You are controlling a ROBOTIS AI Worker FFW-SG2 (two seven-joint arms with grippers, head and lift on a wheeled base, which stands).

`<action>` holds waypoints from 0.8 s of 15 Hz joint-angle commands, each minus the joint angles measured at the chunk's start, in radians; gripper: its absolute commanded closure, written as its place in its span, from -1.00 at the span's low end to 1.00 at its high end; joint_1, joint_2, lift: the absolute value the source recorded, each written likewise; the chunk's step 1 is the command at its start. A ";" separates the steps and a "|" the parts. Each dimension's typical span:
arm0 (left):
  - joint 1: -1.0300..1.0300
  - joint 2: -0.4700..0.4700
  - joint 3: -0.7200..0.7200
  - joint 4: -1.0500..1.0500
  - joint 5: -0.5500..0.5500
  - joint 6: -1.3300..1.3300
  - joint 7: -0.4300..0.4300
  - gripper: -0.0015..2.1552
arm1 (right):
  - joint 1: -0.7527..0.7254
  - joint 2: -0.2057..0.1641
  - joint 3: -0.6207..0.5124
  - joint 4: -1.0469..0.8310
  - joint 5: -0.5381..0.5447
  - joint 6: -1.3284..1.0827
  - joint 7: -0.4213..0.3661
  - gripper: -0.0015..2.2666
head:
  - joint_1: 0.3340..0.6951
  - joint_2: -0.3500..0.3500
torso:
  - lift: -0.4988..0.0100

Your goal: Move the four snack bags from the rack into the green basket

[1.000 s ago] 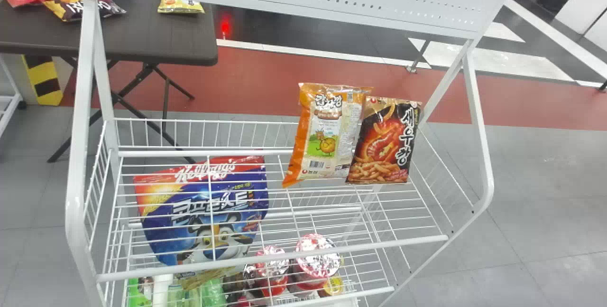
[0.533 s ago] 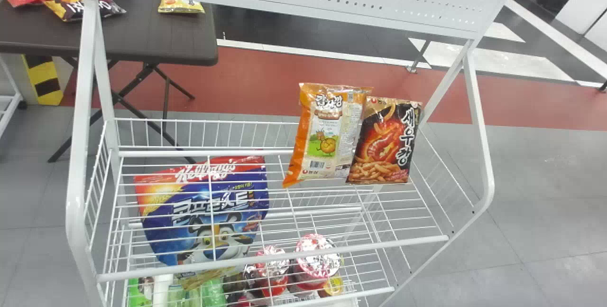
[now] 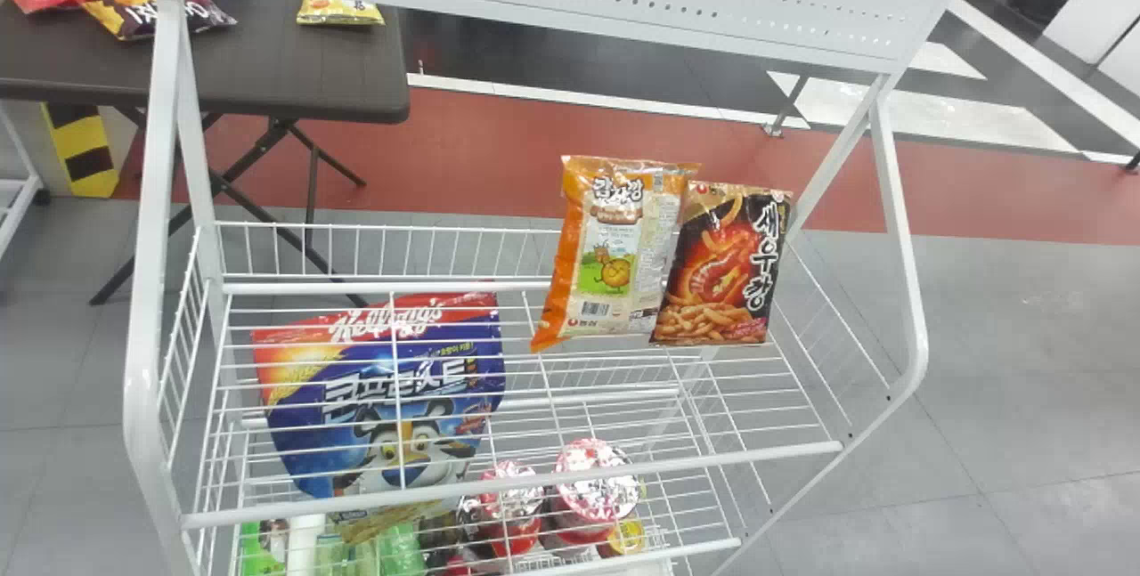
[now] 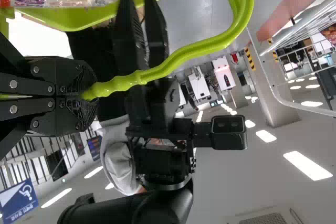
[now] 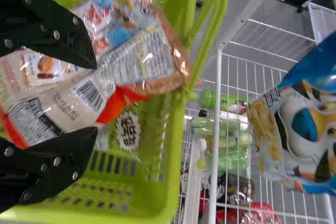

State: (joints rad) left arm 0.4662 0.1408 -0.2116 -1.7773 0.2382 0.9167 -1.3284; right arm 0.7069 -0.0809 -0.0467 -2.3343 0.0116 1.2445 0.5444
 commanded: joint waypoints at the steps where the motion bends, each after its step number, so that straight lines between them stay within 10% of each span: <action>1: 0.000 -0.001 0.000 -0.001 -0.007 0.000 0.002 0.69 | 0.008 0.024 -0.101 -0.028 -0.050 -0.095 0.008 -0.95 | 1.00 -1.00 | 0.96; 6: 0.005 -0.003 -0.006 -0.001 -0.017 0.003 0.002 0.69 | -0.103 0.076 -0.163 0.151 -0.148 -0.929 -0.143 -0.95 | 1.00 -1.00 | 0.96; 12: 0.011 -0.001 -0.003 -0.005 -0.016 0.003 0.002 0.69 | -0.481 0.075 -0.134 0.532 -0.094 -1.202 -0.380 -0.94 | 1.00 -1.00 | 0.96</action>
State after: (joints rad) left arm 0.4769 0.1396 -0.2161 -1.7823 0.2209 0.9175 -1.3269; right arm 0.2995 -0.0059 -0.1847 -1.8771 -0.0956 0.0816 0.1756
